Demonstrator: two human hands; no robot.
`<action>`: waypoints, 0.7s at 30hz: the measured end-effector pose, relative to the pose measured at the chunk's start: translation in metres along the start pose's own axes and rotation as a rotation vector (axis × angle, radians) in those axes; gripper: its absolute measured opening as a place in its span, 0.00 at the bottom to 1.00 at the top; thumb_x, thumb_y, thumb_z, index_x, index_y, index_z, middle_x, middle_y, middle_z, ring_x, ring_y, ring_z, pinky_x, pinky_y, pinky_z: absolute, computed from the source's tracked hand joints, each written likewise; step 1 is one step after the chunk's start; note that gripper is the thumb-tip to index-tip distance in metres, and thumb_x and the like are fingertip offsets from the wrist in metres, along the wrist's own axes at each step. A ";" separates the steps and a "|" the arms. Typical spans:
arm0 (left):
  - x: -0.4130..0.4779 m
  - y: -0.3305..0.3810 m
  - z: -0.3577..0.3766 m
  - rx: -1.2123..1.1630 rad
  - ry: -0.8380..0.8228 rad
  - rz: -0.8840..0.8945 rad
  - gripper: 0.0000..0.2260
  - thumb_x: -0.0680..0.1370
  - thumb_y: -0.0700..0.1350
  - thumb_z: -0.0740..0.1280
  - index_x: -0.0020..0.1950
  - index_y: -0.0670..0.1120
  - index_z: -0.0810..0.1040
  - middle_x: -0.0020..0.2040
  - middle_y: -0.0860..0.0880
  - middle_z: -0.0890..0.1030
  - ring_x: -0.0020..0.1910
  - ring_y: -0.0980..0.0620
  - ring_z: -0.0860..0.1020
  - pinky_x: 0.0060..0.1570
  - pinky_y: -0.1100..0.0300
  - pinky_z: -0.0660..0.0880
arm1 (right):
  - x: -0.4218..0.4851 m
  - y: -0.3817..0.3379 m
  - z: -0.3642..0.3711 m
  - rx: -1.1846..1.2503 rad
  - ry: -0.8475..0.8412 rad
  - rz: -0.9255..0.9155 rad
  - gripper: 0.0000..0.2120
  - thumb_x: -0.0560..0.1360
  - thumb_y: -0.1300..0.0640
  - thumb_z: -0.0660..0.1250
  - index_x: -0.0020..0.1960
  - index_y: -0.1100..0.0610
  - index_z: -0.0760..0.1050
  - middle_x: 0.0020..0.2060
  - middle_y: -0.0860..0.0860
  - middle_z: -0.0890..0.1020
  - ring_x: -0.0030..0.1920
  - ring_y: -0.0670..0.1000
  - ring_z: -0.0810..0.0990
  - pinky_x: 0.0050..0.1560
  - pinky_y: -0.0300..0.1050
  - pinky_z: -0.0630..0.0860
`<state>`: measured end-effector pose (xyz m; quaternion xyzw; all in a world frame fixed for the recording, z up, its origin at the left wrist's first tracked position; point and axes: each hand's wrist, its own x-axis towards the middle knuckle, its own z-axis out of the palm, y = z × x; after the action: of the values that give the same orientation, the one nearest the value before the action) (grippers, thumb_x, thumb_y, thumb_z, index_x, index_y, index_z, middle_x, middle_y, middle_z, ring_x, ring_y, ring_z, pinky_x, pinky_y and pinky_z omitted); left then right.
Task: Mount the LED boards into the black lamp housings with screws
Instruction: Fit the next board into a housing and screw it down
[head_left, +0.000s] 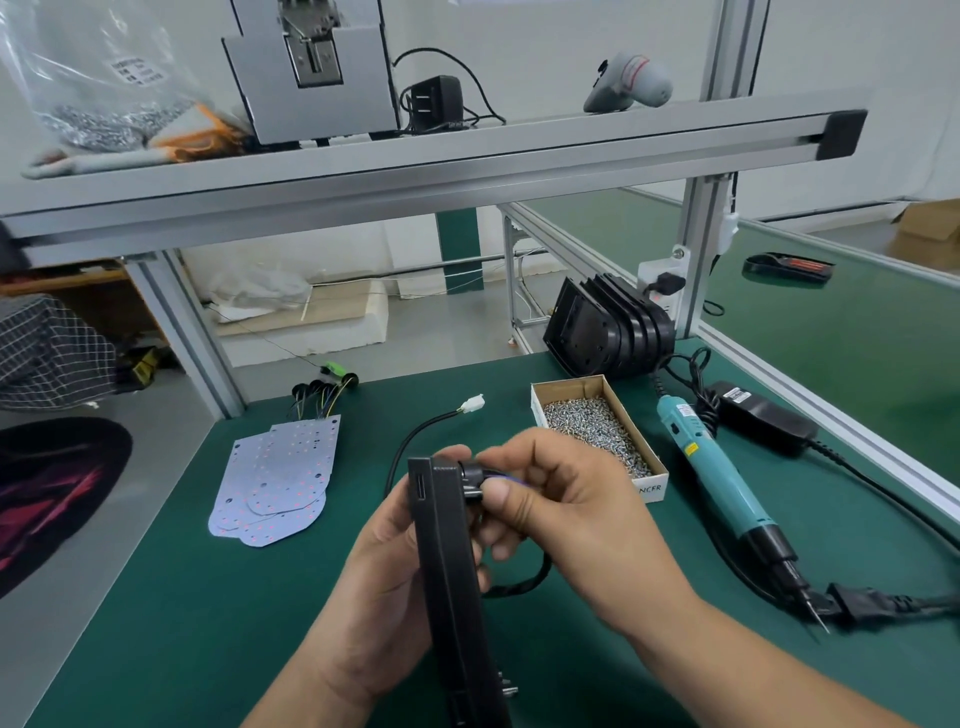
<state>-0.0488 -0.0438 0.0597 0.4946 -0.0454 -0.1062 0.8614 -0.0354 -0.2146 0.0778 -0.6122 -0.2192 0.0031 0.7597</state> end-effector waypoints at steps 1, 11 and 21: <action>0.000 -0.001 -0.001 0.005 -0.004 0.009 0.42 0.59 0.55 0.87 0.65 0.40 0.73 0.42 0.45 0.79 0.38 0.47 0.73 0.33 0.57 0.74 | -0.001 -0.001 -0.001 -0.012 -0.012 -0.011 0.17 0.80 0.69 0.69 0.48 0.46 0.84 0.35 0.53 0.85 0.33 0.51 0.84 0.35 0.42 0.80; -0.001 -0.004 0.004 -0.018 0.038 0.077 0.45 0.57 0.55 0.89 0.71 0.45 0.79 0.51 0.41 0.84 0.41 0.45 0.82 0.43 0.50 0.80 | -0.015 0.002 0.014 -0.362 0.153 -0.181 0.16 0.81 0.68 0.69 0.53 0.47 0.86 0.39 0.48 0.84 0.34 0.44 0.83 0.35 0.35 0.80; 0.008 -0.004 -0.029 0.393 0.155 0.281 0.21 0.71 0.54 0.81 0.59 0.46 0.82 0.57 0.40 0.86 0.56 0.41 0.84 0.56 0.46 0.81 | 0.017 -0.007 -0.029 -0.451 -0.130 0.146 0.35 0.65 0.20 0.70 0.50 0.52 0.83 0.46 0.46 0.78 0.50 0.45 0.78 0.57 0.47 0.73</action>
<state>-0.0360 -0.0238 0.0410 0.6480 -0.0673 0.0635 0.7560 -0.0123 -0.2384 0.0859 -0.7789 -0.2180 0.0487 0.5860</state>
